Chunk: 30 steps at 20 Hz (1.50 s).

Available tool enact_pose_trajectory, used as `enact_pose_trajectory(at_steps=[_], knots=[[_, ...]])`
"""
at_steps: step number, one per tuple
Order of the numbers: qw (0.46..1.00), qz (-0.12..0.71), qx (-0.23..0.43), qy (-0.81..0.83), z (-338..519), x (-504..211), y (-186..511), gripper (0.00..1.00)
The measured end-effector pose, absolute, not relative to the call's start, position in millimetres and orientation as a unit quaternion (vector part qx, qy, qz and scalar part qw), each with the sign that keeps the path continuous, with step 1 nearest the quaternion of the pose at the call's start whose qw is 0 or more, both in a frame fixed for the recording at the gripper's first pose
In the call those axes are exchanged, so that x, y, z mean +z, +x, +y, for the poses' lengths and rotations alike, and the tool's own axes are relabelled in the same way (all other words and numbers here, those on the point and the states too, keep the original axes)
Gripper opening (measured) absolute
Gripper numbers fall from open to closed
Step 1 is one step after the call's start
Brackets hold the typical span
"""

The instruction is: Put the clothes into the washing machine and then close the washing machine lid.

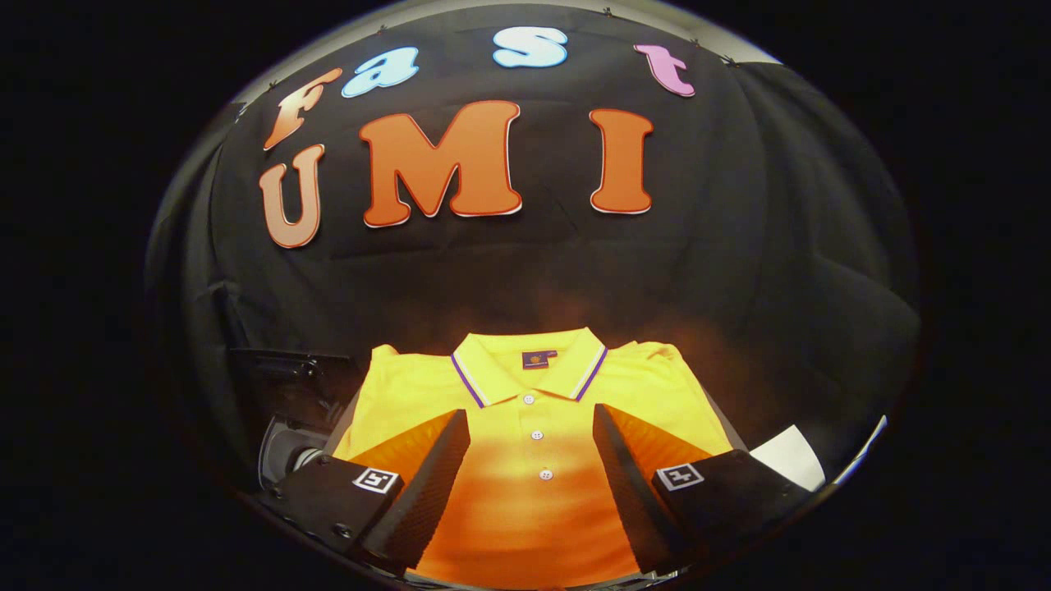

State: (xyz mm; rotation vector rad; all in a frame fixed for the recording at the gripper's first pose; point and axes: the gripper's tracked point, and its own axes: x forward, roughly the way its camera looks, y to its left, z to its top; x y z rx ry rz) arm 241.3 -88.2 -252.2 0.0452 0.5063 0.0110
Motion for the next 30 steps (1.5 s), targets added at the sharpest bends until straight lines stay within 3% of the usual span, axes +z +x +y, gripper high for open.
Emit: enact_pose_trajectory(at_steps=[10,21,24,27,28,30], knots=[[0.935,0.354,0.001,0.015,-92.1,-305.8,252.9,0.99],[0.928,0.372,0.009,0.022,-85.1,-306.8,253.8,0.94],[0.927,0.373,0.021,0.021,-78.4,-305.3,252.3,0.62],[0.922,0.386,0.026,0.013,-72.6,-305.9,251.3,0.40],[0.921,0.390,0.021,0.007,-72.2,-305.6,252.2,0.29],[0.917,0.399,0.026,-0.002,-69.4,-302.9,250.5,0.28]])
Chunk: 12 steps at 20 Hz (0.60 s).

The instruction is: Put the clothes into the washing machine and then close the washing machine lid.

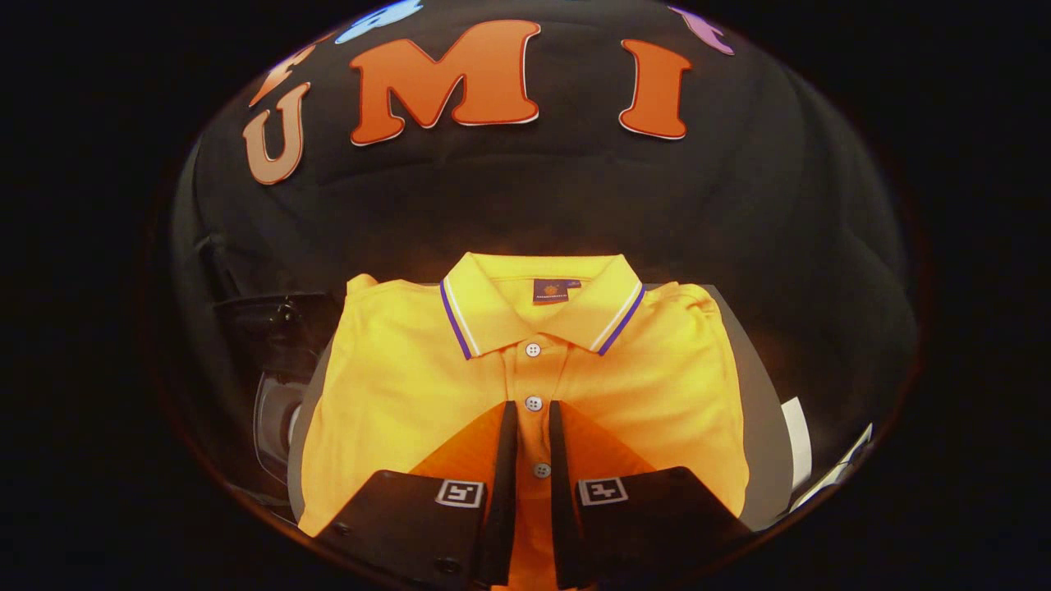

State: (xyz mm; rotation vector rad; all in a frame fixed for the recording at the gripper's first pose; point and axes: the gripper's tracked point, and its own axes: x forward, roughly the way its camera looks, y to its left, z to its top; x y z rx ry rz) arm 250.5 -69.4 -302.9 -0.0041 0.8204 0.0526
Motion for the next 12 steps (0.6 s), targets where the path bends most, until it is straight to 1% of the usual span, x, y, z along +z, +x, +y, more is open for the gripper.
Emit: enact_pose_trajectory(at_steps=[2,8,9,12], knots=[[0.918,0.395,0.023,0.003,-68.5,-303.3,253.8,0.16],[0.924,0.371,0.057,0.076,-71.5,-300.8,257.2,0.16],[0.922,0.376,0.058,0.071,-71.2,-301.2,255.8,0.09],[0.921,0.385,0.052,0.040,-72.2,-301.8,255.4,0.09]])
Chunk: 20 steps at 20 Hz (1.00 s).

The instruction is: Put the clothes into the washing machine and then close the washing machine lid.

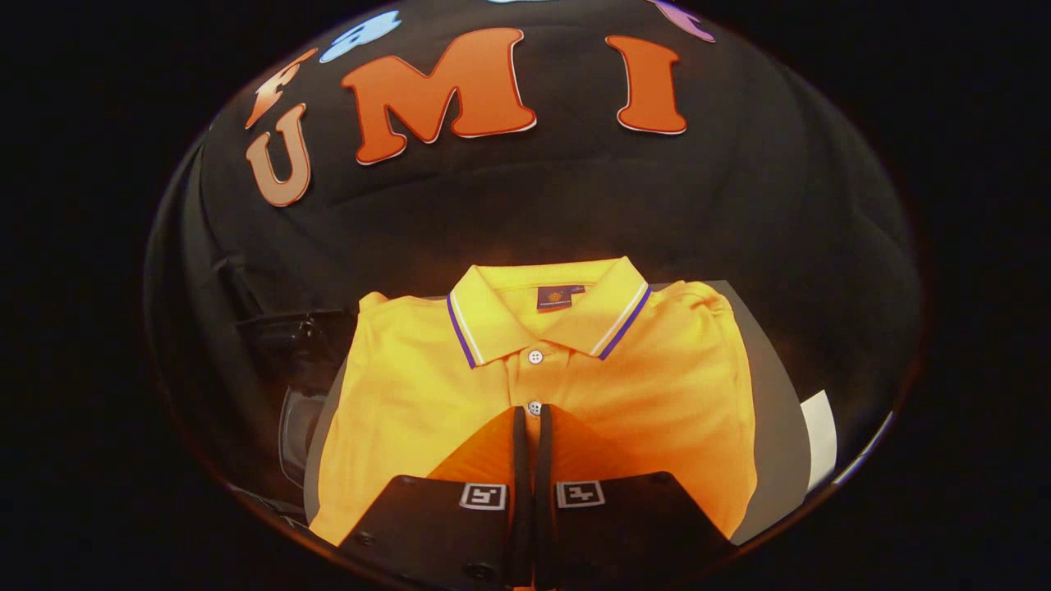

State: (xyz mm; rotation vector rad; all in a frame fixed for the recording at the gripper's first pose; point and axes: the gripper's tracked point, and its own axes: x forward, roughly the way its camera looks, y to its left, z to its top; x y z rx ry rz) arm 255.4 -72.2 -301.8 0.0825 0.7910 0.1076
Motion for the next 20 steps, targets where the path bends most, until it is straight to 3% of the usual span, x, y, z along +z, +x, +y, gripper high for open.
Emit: enact_pose_trajectory(at_steps=[10,20], knots=[[0.941,0.295,0.096,0.137,-69.0,-248.4,252.5,0.08],[0.949,0.215,0.130,0.193,42.5,-148.6,207.4,0.08]])
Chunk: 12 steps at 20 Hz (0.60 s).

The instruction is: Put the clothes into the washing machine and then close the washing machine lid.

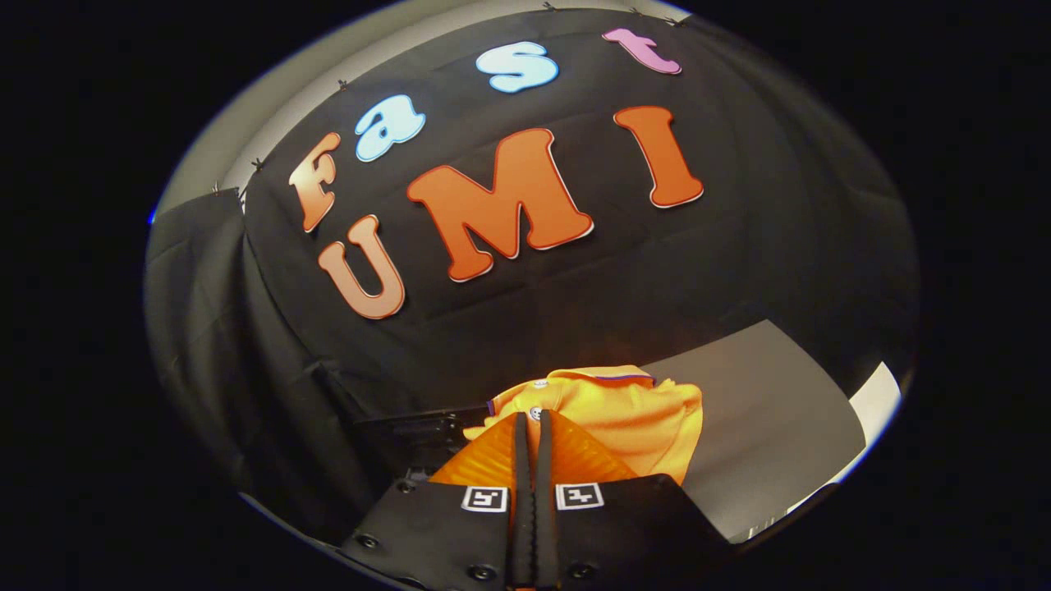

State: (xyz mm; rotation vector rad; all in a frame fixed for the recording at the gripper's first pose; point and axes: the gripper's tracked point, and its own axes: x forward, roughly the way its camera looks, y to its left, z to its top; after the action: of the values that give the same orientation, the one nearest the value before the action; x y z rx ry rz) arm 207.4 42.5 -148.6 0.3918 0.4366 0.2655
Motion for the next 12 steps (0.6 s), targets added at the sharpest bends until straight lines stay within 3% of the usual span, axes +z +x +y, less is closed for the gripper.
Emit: enact_pose_trajectory(at_steps=[8,12], knots=[[0.924,0.192,0.211,0.253,204.8,-117.7,191.2,0.08],[0.928,0.232,0.217,0.195,252.4,-156.5,198.1,0.08]])
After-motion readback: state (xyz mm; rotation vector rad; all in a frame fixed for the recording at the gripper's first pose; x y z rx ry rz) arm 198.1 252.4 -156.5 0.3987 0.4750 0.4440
